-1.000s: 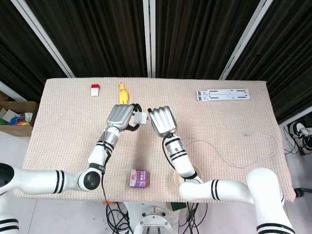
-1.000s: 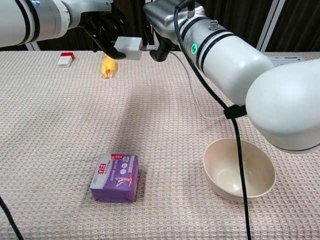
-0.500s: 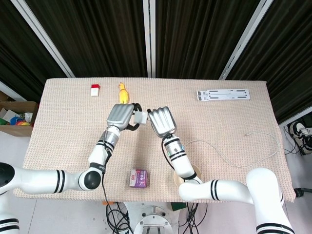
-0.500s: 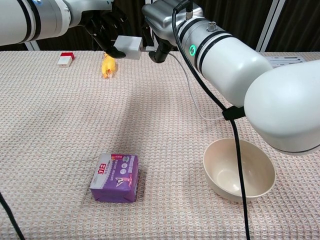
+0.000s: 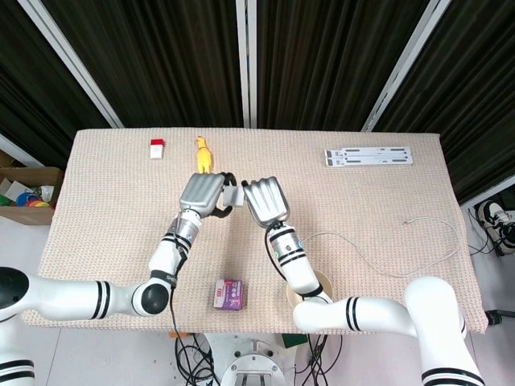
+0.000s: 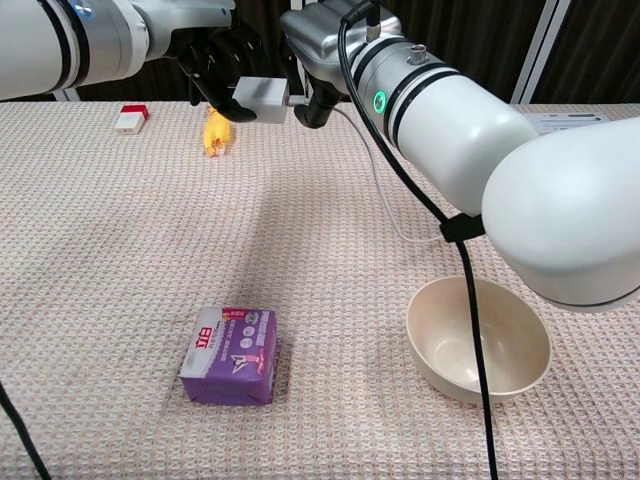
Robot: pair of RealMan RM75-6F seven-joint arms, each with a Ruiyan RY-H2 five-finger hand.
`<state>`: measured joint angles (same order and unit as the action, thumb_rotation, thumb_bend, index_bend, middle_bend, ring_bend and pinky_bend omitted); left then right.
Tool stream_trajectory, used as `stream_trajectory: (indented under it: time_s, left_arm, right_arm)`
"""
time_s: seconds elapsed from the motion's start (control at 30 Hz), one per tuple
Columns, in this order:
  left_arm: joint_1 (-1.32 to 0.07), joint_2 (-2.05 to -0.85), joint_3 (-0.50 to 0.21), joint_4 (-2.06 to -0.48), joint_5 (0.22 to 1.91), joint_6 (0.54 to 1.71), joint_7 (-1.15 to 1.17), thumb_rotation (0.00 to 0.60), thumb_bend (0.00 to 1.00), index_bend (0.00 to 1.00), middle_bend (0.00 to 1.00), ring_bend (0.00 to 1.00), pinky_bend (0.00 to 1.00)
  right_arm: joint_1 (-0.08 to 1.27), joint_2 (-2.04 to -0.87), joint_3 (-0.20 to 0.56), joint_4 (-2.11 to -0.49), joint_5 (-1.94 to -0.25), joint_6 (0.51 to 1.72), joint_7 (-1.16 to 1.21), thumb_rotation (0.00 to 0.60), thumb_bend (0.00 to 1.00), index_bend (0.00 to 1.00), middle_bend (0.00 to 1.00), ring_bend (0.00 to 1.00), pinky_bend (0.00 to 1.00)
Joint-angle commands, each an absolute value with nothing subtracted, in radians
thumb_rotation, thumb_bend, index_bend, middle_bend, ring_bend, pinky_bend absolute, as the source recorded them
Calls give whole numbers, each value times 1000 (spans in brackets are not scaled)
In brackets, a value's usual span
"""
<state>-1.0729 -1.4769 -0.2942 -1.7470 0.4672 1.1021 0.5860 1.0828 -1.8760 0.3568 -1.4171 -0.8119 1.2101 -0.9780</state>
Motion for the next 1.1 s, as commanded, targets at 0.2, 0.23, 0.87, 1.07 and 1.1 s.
stream_trajectory:
  time_s: [0.2,0.23,0.87,1.07,1.1]
  left_arm:
    - [-1079,-1486,-292,-1742,466,1104,597,600,307,602,481,450,581]
    - [-1079,-1486,-293,-1741,465,1103,597,600,307,602,481,450,581]
    - [-1054,-1478,-285,-1718,498,1084,552,600,307,602,481,450,580]
    - [-1019,-1463,-258,-1687,573,1051,500,600,308,605,480,450,574]
    - [-1011,-1459,-250,-1678,592,1039,486,600,308,605,479,449,571]
  right_arm:
    - [1091,-1885,364,-1409,-803,1205,-978,600,607,720,658,655,765]
    - [1092,-1886,364,-1408,-803,1205,-977,600,601,720,657,655,765]
    - [1075,-1876,363,-1411,-796,1218,-962,600,19,385,380,624,763]
    - [1058,-1848,356,-1435,-777,1221,-972,600,0,255,313,618,737]
    - [1053,-1840,354,-1442,-774,1221,-974,600,0,224,299,617,729]
